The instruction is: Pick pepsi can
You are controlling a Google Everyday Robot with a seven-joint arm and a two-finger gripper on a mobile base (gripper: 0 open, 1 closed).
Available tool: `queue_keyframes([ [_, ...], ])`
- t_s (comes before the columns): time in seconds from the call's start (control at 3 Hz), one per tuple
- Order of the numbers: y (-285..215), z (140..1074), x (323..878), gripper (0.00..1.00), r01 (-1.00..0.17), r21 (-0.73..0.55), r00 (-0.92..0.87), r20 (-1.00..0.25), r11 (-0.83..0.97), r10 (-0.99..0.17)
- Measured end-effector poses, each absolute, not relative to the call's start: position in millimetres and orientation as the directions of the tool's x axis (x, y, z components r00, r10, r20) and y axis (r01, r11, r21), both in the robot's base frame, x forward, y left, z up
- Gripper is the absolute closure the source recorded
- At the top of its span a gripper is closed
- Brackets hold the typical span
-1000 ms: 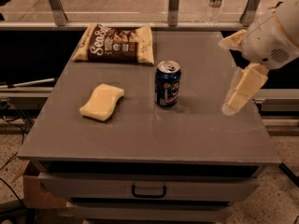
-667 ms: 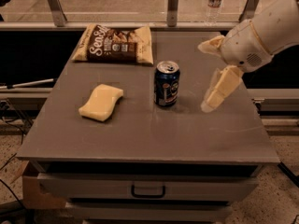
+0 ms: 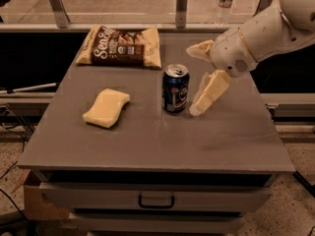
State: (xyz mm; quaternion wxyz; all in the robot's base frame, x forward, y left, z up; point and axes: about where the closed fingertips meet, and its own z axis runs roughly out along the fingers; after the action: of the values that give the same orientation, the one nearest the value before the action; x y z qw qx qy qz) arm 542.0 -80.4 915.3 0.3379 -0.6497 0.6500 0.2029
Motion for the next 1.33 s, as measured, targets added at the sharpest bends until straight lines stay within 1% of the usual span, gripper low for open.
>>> queue_keyframes([
  [0.33, -67.3, 910.3, 547.5, 0.00, -0.985, -0.164, 0.082, -0.728, 0.057, -0.680],
  [0.67, -60.3, 905.2, 550.2, 0.14, -0.987, -0.151, 0.083, -0.744, 0.045, -0.663],
  [1.33, -56.0, 897.8, 549.6, 0.61, -0.990, -0.136, 0.087, -0.762, 0.027, -0.642],
])
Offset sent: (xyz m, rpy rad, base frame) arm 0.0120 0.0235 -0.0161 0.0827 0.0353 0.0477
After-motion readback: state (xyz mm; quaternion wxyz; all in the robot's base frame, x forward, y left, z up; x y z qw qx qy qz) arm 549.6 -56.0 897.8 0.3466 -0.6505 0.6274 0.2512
